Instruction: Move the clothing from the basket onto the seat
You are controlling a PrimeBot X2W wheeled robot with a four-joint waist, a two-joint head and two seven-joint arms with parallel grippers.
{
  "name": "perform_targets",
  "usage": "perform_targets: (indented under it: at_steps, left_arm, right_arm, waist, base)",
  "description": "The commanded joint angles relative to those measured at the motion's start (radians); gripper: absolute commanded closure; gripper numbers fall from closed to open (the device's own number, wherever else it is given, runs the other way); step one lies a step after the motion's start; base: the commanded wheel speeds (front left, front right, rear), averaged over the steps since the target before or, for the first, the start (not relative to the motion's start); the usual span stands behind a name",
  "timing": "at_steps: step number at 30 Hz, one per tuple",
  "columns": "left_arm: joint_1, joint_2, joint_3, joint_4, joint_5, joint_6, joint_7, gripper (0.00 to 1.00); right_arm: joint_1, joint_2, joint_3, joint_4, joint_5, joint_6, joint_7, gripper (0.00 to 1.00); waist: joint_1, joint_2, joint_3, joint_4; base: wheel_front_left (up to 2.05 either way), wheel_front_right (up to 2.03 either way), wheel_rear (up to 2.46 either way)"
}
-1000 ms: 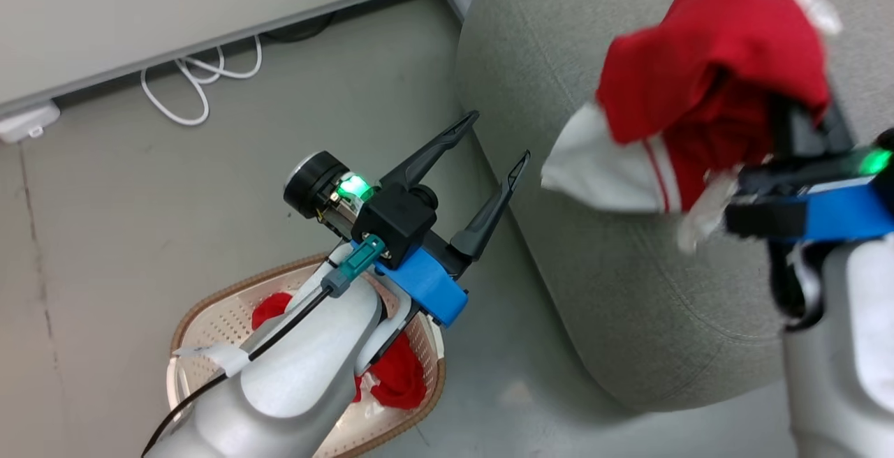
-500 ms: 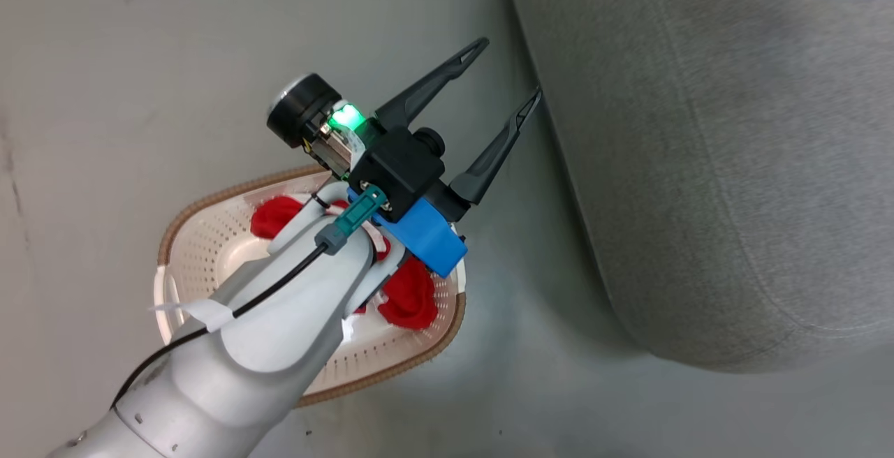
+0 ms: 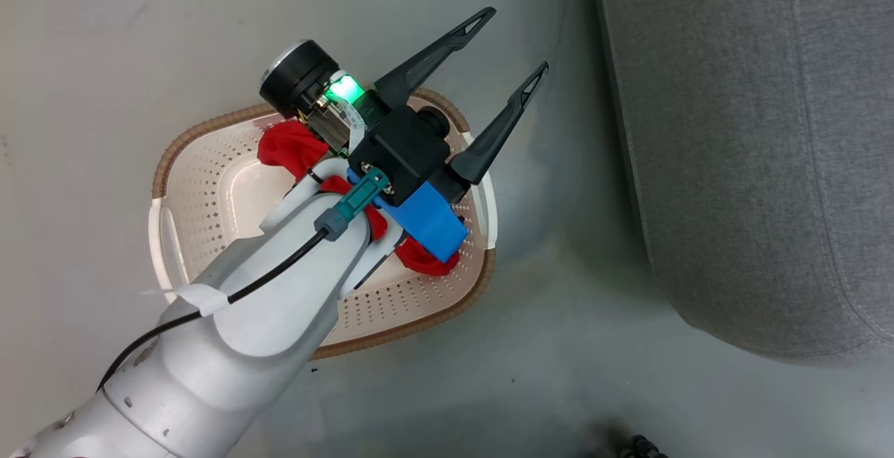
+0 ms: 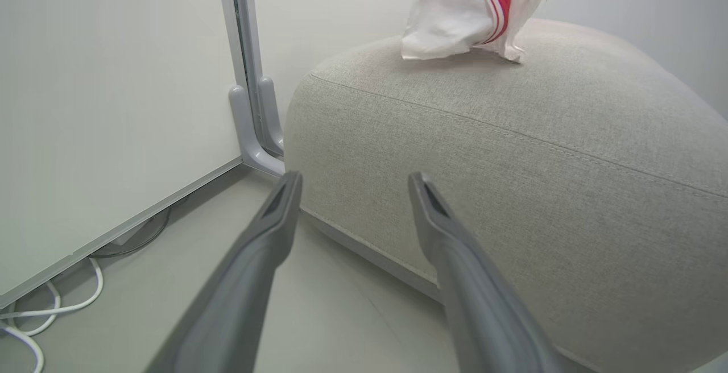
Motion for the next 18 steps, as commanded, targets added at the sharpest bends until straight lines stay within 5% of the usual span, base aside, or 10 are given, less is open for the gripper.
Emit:
perform_targets:
  at_steps: [1, 18]
  left_arm:
    - [-0.014, 0.008, -0.001, -0.003, 0.001, 0.004, -0.005, 0.00]
    - [-0.010, 0.012, -0.012, 0.009, -0.013, 0.010, -0.009, 0.00]
  right_arm:
    - [-0.001, -0.019, 0.000, 0.055, -0.009, 0.000, -0.004, 1.00]
    - [0.133, 0.063, -0.034, 0.313, 0.022, 0.000, -0.004, 1.00]
  waist:
    - [-0.0002, 0.0000, 0.011, 0.008]
    - [-0.0002, 0.0000, 0.000, -0.004]
  base:
    - [0.00, 0.00, 0.00]
    - [0.00, 0.00, 0.00]
